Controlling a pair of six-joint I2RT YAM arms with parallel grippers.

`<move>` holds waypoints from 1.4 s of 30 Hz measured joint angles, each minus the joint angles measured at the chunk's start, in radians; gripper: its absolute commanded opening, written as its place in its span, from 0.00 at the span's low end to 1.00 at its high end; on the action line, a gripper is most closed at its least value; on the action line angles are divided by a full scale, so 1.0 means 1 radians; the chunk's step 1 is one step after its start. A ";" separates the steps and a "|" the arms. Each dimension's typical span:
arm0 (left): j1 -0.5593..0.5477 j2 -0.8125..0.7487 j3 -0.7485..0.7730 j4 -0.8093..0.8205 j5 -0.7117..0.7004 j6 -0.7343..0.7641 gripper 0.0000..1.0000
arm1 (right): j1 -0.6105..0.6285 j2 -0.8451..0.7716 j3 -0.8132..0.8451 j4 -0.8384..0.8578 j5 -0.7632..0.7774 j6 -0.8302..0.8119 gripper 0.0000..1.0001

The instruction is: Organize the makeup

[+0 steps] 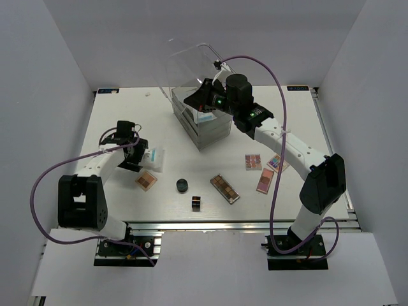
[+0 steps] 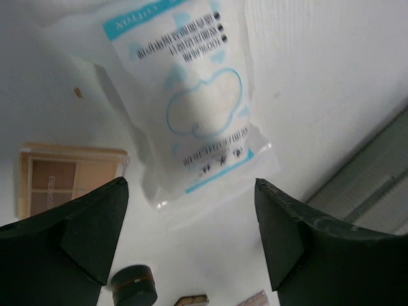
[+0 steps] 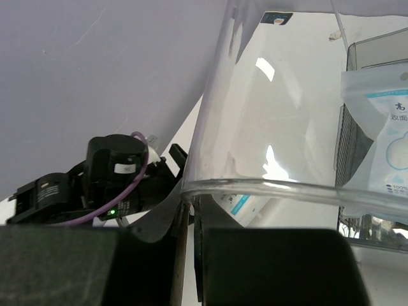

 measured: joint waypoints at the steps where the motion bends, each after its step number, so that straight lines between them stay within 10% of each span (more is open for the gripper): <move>1: 0.004 0.019 0.003 0.003 -0.007 0.000 0.84 | 0.000 0.000 0.000 0.000 0.000 0.000 0.02; 10: 0.038 0.163 0.086 0.046 -0.041 0.026 0.33 | 0.000 -0.002 0.000 0.000 0.001 -0.002 0.01; 20: 0.047 0.169 0.080 0.122 -0.005 0.056 0.00 | -0.002 -0.003 0.000 0.000 0.000 -0.002 0.00; 42: 0.049 -0.033 -0.085 0.862 0.442 0.117 0.06 | -0.004 -0.004 0.000 0.000 -0.003 0.000 0.00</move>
